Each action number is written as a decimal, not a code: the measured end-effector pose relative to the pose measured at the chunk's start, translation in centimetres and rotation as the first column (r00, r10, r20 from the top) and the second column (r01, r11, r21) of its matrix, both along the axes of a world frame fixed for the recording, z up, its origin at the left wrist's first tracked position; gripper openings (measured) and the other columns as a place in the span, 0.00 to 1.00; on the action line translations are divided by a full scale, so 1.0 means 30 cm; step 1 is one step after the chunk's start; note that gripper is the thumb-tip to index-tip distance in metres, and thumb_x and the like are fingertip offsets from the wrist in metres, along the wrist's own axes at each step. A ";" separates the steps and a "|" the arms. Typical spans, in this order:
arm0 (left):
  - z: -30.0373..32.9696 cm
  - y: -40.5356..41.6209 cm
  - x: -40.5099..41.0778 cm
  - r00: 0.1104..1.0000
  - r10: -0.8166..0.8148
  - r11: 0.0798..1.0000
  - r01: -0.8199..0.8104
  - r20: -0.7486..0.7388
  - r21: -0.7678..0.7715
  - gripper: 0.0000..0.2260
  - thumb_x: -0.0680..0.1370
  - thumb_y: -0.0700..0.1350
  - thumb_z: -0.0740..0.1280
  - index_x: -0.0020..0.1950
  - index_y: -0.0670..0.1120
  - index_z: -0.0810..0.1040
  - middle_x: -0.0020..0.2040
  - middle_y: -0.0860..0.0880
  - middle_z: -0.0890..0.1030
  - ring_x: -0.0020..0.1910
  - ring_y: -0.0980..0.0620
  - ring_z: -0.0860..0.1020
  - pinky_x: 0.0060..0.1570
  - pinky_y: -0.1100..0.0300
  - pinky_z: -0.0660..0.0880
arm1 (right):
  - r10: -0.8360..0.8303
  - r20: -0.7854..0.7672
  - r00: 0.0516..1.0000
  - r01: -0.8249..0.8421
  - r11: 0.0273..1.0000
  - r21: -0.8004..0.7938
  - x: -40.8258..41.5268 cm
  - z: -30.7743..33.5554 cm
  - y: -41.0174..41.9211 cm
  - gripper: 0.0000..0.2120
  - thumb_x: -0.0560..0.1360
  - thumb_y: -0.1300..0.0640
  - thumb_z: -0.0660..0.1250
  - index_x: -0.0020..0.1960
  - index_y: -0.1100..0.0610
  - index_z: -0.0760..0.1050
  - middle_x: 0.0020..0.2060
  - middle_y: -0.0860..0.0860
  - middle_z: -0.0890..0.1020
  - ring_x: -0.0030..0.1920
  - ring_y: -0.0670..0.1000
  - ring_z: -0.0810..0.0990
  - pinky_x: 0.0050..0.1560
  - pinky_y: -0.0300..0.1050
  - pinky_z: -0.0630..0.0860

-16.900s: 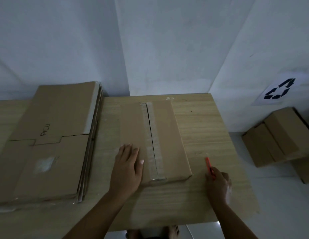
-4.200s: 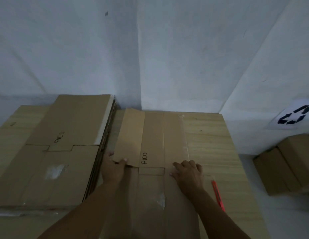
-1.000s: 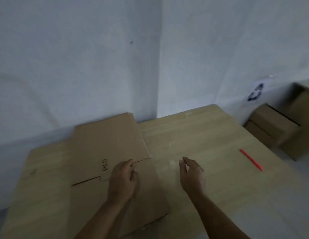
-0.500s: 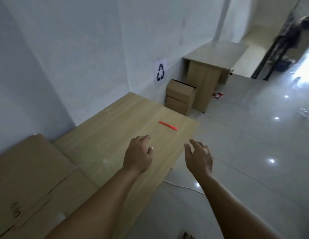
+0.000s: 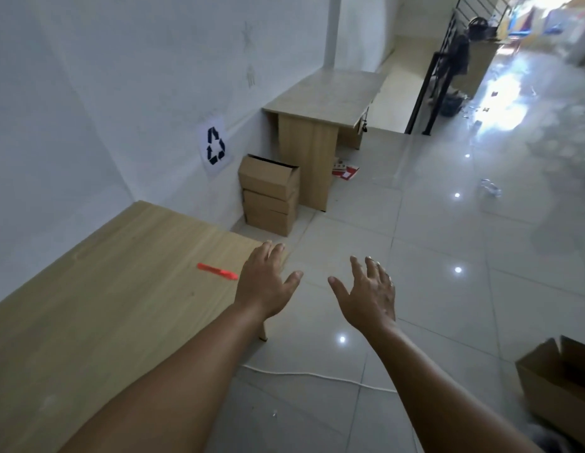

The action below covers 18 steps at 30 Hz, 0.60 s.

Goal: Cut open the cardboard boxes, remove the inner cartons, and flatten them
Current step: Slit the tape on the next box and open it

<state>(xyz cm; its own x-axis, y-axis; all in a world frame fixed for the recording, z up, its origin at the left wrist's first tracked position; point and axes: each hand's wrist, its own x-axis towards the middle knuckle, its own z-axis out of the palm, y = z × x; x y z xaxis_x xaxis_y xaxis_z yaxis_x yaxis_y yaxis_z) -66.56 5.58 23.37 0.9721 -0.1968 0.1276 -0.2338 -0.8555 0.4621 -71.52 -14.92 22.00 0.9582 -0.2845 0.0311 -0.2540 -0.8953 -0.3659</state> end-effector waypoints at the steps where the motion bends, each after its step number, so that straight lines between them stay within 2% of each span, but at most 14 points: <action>1: -0.004 -0.045 0.037 1.000 -0.002 1.000 0.002 -0.007 -0.001 0.33 0.79 0.62 0.62 0.79 0.46 0.61 0.79 0.43 0.60 0.78 0.45 0.57 0.76 0.48 0.57 | 0.003 -0.004 1.000 -0.003 1.000 0.000 0.035 -0.004 -0.049 0.35 0.79 0.32 0.54 0.80 0.50 0.56 0.79 0.57 0.58 0.79 0.59 0.54 0.77 0.59 0.53; 6: -0.011 -0.227 0.208 0.999 0.027 1.000 -0.027 -0.033 -0.003 0.32 0.80 0.61 0.61 0.79 0.47 0.60 0.80 0.44 0.59 0.79 0.46 0.55 0.77 0.49 0.57 | 0.013 -0.003 1.000 -0.013 1.000 0.010 0.206 -0.003 -0.243 0.34 0.79 0.33 0.56 0.79 0.50 0.57 0.79 0.56 0.58 0.79 0.58 0.55 0.76 0.59 0.56; 18: -0.080 -0.466 0.726 0.995 0.076 0.997 -0.075 -0.071 0.004 0.30 0.80 0.59 0.62 0.78 0.46 0.63 0.79 0.44 0.62 0.78 0.46 0.58 0.75 0.48 0.60 | 0.066 -0.052 0.996 -0.065 0.998 0.023 0.736 -0.058 -0.495 0.36 0.79 0.32 0.53 0.80 0.49 0.54 0.80 0.57 0.55 0.80 0.58 0.51 0.78 0.58 0.52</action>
<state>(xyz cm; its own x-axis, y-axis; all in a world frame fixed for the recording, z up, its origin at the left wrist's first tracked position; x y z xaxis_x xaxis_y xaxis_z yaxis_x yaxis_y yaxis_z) -44.77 -8.41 20.97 0.9908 -0.1227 0.0578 -0.1354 -0.8702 0.4737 -49.45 -29.79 20.27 0.9750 -0.2209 -0.0255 -0.2144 -0.9030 -0.3723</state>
